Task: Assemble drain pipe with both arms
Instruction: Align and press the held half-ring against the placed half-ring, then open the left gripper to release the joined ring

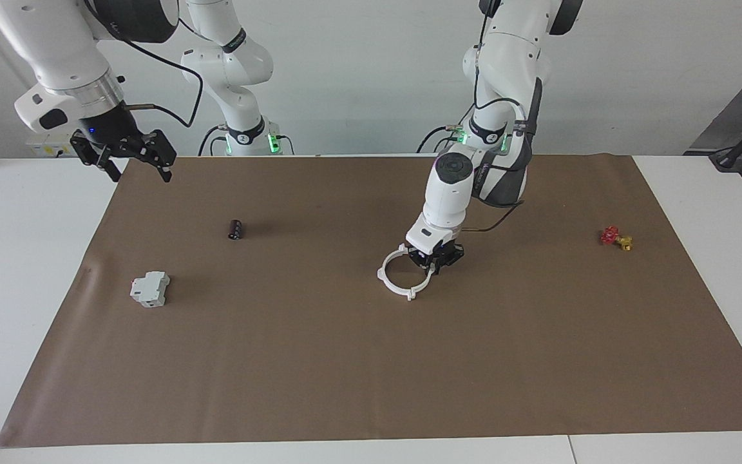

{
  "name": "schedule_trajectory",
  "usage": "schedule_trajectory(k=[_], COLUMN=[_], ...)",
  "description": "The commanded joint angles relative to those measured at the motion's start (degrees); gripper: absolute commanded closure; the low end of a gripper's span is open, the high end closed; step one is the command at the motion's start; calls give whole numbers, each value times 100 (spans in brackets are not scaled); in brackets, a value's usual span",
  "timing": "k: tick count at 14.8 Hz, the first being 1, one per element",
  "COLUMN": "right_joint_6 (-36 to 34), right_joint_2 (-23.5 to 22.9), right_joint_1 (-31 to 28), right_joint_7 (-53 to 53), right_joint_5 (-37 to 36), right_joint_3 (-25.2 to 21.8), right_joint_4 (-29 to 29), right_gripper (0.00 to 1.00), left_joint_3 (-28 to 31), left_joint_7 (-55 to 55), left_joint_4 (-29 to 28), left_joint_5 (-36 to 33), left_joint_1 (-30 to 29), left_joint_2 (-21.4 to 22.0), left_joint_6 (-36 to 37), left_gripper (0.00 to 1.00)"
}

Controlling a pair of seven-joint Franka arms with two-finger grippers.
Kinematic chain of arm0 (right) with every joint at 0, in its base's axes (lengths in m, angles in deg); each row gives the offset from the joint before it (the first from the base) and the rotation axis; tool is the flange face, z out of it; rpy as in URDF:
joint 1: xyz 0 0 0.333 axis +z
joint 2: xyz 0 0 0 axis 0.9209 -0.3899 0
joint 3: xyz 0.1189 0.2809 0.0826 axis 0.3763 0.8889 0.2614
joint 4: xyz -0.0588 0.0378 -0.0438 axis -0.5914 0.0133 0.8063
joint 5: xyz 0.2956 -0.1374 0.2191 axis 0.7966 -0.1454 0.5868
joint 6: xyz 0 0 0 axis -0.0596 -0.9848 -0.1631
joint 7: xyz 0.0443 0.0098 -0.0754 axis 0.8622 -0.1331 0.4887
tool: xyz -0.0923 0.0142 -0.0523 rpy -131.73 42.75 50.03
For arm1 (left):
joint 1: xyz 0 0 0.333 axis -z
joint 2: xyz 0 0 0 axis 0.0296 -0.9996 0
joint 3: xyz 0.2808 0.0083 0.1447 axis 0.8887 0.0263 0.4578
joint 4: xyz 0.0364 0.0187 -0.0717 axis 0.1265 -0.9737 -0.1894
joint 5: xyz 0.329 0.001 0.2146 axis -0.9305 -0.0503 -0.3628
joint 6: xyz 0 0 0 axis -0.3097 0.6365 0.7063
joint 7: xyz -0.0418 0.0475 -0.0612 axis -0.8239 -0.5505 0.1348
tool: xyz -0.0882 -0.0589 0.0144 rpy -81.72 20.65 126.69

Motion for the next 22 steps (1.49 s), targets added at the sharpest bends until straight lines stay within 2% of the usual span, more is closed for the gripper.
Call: schedule_trajectory(k=[1,8,10,12,13,14,17,22], right_joint_6=[47,47,47,47,39,47,47,47], right_joint_2=[114,114,114,114,114,114,114,114], right_joint_1=[13,13,13,13,13,13,4,4], right_joint_7=[148,148,148,148,148,148,148,148], right_joint_5=[-88,-88,-88,-88,-88,-88,-88,-88], right_joint_3=[1,1,1,1,1,1,1,1], right_joint_4=[139,139,139,139,139,139,139,139], right_gripper=[0,0,0,0,0,0,0,0], left_joint_3=[85,85,85,85,85,85,85,85], left_joint_7=[-158,-149,-149,-140,-140,-132,-131,-131], left_joint_4=[30,65,83,83,92,100,101,92], left_joint_5=[-150,-150,-150,-150,-150,-150,-150,-150], left_joint_1=[98,98,98,98,98,89,89,63], left_joint_2=[-59,-59,-59,-59,-59,-59,-59,-50], left_joint_6=[-87,-78,-78,-78,-78,-78,-78,-52], left_gripper=[100,98,51,39,27,19,0,0])
